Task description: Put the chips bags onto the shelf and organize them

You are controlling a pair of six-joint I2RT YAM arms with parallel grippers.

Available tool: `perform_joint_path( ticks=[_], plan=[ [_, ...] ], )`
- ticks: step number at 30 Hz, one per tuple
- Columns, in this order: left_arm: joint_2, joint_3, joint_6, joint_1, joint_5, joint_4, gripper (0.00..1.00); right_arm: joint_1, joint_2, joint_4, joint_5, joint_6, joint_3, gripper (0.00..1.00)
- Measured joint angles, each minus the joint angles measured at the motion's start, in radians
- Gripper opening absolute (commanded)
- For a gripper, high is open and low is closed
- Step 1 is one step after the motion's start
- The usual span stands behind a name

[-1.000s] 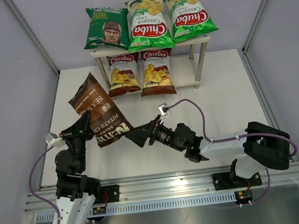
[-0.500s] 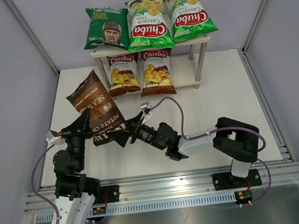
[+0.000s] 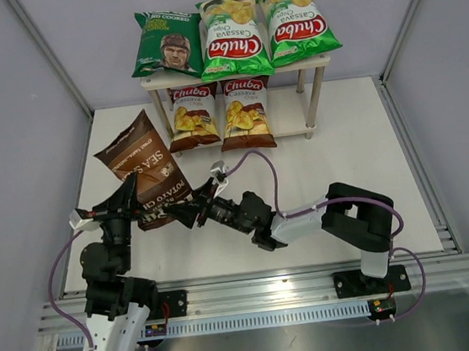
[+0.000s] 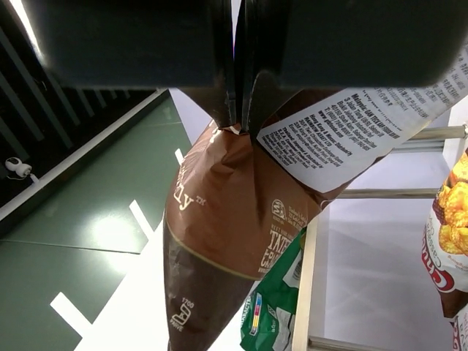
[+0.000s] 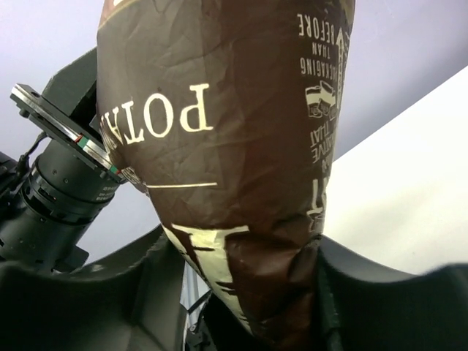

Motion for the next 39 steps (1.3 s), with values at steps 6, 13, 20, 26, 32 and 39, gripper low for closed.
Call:
perform_joint_path(
  ticks=[6,13,20,26,32,39],
  plan=[
    [-0.004,-0.004,0.071,-0.001,0.016,-0.038,0.01,0.0,-0.06,0.003,-0.021,-0.049,-0.075,0.21],
    [0.023,0.028,0.24,-0.008,0.108,0.001,0.36,-0.016,-0.209,-0.043,-0.077,-0.122,-0.169,0.02],
    [0.027,0.034,0.349,-0.007,0.143,0.105,0.91,-0.03,-0.397,-0.111,-0.164,-0.195,-0.235,0.0],
    [0.097,0.034,0.456,-0.007,0.27,0.26,0.99,-0.034,-0.592,-0.29,-0.256,-0.277,-0.275,0.0],
    [0.297,0.026,0.484,-0.007,0.537,0.588,0.99,-0.047,-0.768,-0.524,-0.356,-0.359,-0.284,0.0],
    [0.43,0.027,0.463,-0.01,0.795,0.865,0.99,-0.071,-0.871,-0.815,-0.537,-0.451,-0.216,0.0]
  ],
)
